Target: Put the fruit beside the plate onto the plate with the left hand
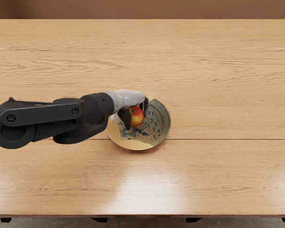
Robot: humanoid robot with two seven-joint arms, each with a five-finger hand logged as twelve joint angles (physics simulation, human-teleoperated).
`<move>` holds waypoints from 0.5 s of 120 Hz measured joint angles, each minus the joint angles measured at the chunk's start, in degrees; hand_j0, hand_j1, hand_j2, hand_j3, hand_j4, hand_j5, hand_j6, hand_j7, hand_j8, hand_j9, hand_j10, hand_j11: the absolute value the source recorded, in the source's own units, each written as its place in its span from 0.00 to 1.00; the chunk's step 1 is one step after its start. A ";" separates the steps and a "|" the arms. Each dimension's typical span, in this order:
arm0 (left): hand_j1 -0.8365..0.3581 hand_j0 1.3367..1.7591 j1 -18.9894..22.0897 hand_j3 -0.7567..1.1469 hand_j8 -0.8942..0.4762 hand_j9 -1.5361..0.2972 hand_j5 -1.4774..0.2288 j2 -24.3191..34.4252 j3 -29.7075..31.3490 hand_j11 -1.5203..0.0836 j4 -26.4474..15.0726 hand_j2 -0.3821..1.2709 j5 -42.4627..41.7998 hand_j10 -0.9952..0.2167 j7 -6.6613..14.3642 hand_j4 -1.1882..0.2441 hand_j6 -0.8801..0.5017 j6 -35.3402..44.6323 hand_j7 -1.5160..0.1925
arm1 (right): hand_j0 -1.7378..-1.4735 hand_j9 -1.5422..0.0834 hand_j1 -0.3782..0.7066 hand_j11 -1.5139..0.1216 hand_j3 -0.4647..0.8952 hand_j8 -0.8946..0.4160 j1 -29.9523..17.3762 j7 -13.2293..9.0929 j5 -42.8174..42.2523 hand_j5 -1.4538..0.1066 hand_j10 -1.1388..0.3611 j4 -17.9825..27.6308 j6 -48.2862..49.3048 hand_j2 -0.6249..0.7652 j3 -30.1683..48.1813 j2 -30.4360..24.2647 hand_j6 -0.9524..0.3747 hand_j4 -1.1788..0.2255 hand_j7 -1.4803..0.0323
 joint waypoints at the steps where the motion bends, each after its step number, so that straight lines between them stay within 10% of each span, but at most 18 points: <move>1: 0.42 0.74 0.03 0.40 0.39 0.29 0.23 0.00 0.03 0.31 0.01 0.47 -0.01 0.27 0.00 0.46 0.41 0.00 0.28 | 0.30 0.94 0.04 0.91 0.34 0.67 0.00 0.00 0.00 0.92 0.75 0.00 0.00 0.45 0.00 0.00 0.71 0.83 0.97; 14: 0.43 0.74 0.08 0.40 0.38 0.31 0.26 0.00 0.27 0.34 0.14 0.46 0.06 0.26 0.00 0.45 0.40 0.08 0.30 | 0.30 0.94 0.04 0.91 0.34 0.67 0.00 0.00 0.00 0.92 0.75 0.00 0.00 0.45 0.00 0.00 0.71 0.83 0.97; 35: 0.73 0.75 -0.71 0.40 0.52 0.60 0.59 0.00 0.24 0.67 0.57 0.33 -0.90 0.56 -0.02 0.65 0.52 0.17 0.62 | 0.30 0.94 0.04 0.91 0.34 0.67 0.00 0.00 0.00 0.92 0.75 0.00 0.00 0.45 0.00 0.00 0.71 0.83 0.97; 60: 0.90 0.76 -6.94 0.40 0.60 0.75 0.77 6.50 -2.90 0.85 0.54 0.27 -12.71 0.73 -0.02 0.76 0.59 -4.01 0.79 | 0.30 0.94 0.04 0.91 0.34 0.67 0.00 0.00 0.00 0.92 0.75 0.00 0.00 0.45 0.00 0.00 0.71 0.83 0.97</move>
